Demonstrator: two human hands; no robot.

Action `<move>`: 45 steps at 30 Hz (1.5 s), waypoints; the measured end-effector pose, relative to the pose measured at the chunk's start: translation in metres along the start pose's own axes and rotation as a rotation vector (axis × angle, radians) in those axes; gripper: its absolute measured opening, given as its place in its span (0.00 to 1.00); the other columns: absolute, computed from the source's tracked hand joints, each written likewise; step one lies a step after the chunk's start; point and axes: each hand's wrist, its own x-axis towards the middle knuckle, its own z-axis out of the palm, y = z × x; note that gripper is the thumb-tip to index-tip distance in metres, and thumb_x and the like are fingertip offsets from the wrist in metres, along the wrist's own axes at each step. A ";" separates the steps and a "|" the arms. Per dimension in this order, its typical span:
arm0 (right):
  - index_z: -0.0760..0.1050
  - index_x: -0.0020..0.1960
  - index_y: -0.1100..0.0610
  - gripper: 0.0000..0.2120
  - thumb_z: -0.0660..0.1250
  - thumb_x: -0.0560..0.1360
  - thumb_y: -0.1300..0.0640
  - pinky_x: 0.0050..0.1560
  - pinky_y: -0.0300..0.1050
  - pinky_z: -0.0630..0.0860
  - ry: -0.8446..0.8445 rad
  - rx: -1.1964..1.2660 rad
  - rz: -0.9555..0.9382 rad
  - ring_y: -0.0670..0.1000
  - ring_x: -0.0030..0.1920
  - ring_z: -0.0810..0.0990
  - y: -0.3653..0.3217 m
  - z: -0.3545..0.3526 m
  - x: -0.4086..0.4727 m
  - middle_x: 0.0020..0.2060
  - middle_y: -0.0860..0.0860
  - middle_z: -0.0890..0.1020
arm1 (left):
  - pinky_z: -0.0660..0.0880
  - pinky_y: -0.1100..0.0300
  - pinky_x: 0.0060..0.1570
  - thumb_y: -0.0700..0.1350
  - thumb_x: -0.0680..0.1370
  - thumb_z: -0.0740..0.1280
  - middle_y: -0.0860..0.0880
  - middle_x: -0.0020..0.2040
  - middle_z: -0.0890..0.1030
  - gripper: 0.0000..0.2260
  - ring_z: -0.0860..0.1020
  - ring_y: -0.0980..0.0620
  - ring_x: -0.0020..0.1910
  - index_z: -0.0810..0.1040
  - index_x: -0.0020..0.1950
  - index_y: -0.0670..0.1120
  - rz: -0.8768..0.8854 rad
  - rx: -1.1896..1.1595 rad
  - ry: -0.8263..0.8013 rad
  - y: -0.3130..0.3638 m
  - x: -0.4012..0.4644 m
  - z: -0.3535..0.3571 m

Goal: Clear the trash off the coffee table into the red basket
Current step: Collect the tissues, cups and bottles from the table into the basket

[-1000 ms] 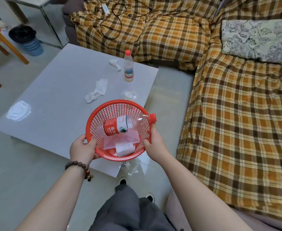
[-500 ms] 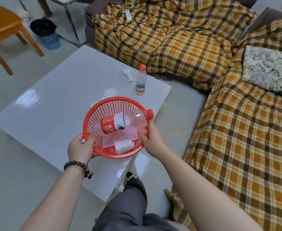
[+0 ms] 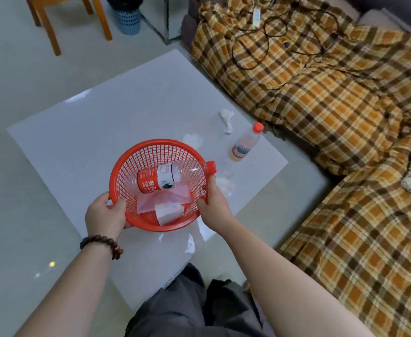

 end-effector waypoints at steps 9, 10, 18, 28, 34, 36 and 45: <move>0.36 0.76 0.45 0.40 0.56 0.75 0.64 0.42 0.42 0.73 -0.234 -0.074 -0.051 0.53 0.47 0.77 -0.014 0.016 0.038 0.54 0.56 0.77 | 0.82 0.47 0.40 0.46 0.77 0.66 0.49 0.40 0.83 0.04 0.83 0.45 0.39 0.78 0.43 0.51 -0.097 0.006 0.175 -0.017 0.004 -0.009; 0.35 0.76 0.44 0.40 0.56 0.75 0.64 0.43 0.44 0.73 -0.257 -0.069 -0.062 0.54 0.47 0.77 -0.014 0.018 0.041 0.54 0.57 0.76 | 0.82 0.45 0.42 0.47 0.76 0.66 0.48 0.42 0.84 0.03 0.83 0.45 0.40 0.79 0.44 0.51 -0.109 0.007 0.192 -0.018 0.003 -0.009; 0.32 0.74 0.42 0.40 0.57 0.76 0.60 0.56 0.53 0.74 -0.397 -0.102 -0.158 0.59 0.56 0.76 0.002 0.011 0.073 0.58 0.58 0.75 | 0.82 0.44 0.42 0.47 0.73 0.66 0.50 0.41 0.84 0.04 0.83 0.45 0.39 0.80 0.42 0.53 -0.196 -0.043 0.328 -0.023 -0.019 0.009; 0.61 0.73 0.53 0.31 0.65 0.75 0.43 0.70 0.50 0.56 0.131 -0.438 -0.525 0.57 0.74 0.57 0.025 -0.139 0.147 0.74 0.57 0.59 | 0.81 0.42 0.43 0.46 0.76 0.68 0.46 0.47 0.84 0.04 0.83 0.43 0.45 0.78 0.49 0.53 -0.269 -0.212 0.440 0.003 -0.045 0.074; 0.56 0.75 0.48 0.33 0.67 0.74 0.47 0.74 0.54 0.55 0.036 -0.583 -0.289 0.57 0.76 0.48 0.056 -0.177 0.202 0.76 0.56 0.51 | 0.82 0.44 0.42 0.46 0.75 0.68 0.52 0.42 0.83 0.03 0.84 0.46 0.42 0.79 0.42 0.54 -0.260 -0.224 0.426 0.030 -0.051 0.110; 0.58 0.74 0.49 0.29 0.65 0.76 0.50 0.70 0.51 0.61 -0.098 -0.699 -0.215 0.58 0.74 0.51 0.068 -0.174 0.209 0.75 0.55 0.53 | 0.82 0.45 0.41 0.46 0.75 0.68 0.54 0.40 0.83 0.06 0.84 0.46 0.41 0.78 0.40 0.55 -0.255 -0.219 0.431 0.034 -0.051 0.114; 0.71 0.60 0.61 0.17 0.55 0.75 0.72 0.51 0.44 0.66 0.048 -0.578 -0.199 0.58 0.58 0.67 0.077 -0.192 0.212 0.62 0.56 0.68 | 0.81 0.41 0.44 0.47 0.75 0.66 0.49 0.43 0.83 0.06 0.83 0.42 0.43 0.77 0.38 0.54 -0.244 -0.177 0.458 0.044 -0.052 0.111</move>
